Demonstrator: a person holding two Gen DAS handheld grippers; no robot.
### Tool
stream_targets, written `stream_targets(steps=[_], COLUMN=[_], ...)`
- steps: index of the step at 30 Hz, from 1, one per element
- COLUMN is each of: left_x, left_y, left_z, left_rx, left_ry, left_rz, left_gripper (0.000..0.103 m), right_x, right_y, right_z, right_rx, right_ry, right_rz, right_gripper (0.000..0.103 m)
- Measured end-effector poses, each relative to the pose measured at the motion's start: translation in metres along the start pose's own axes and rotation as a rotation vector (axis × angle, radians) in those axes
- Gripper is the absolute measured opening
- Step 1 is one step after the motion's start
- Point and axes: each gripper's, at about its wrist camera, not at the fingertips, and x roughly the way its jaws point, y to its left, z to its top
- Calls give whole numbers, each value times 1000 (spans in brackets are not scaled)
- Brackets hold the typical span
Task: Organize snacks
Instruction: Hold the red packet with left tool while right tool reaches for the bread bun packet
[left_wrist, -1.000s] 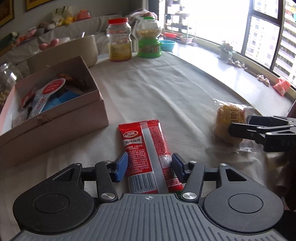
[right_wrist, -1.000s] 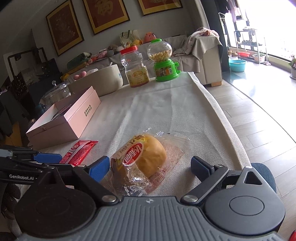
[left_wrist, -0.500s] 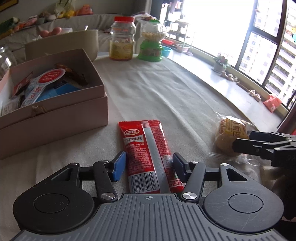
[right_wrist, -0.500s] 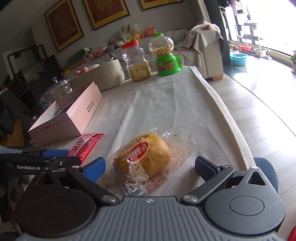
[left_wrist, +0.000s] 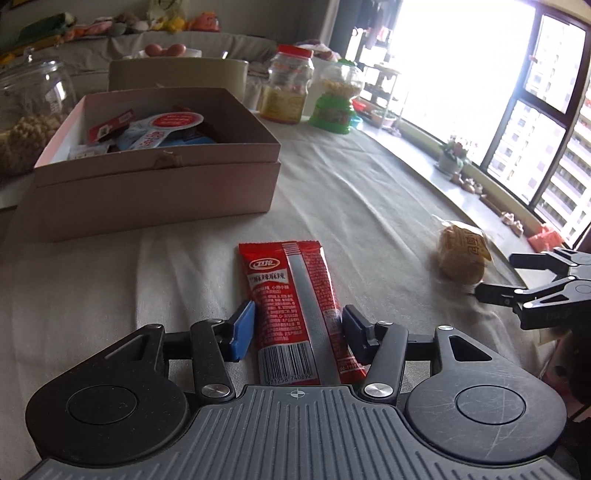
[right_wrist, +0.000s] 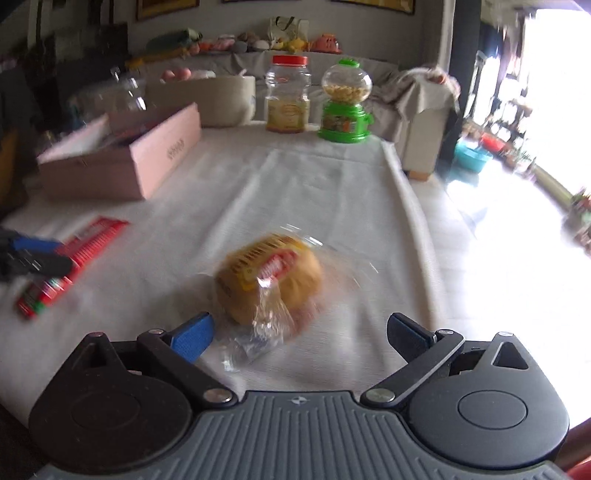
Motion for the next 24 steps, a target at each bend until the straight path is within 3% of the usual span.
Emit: stream_targets(steps=[3,4,5,8,10,16,24], left_x=[-1,-1,0,0,0,-2,0], left_y=[-1,-1,-2,-1,0,4,1], left_z=[0,0,0,-3,-3,-3,5], left_rx=[-6,-2,6,14,2,-37,-64], left_ry=[-4,-4,-8,-25,-27,-27,20], left_rz=[-1,-1,-3,-6,-7,-21,-6], left_gripper=[58,58,58,58,58,59,58], right_x=[-6,-7,-11,-22,-21,20,51], right_y=[-9,-13,-21,-39,-36,5,29], right_z=[-3,-3,-1,9,18,41,40], right_rx=[-49,-37,-1,181,219,79,62], right_ry=[-16,-19,-27,-58,-76,-39,57], right_rz=[-153,-168,-143,54,138,60,87], right_gripper=[101,101,101,101,101,101,101])
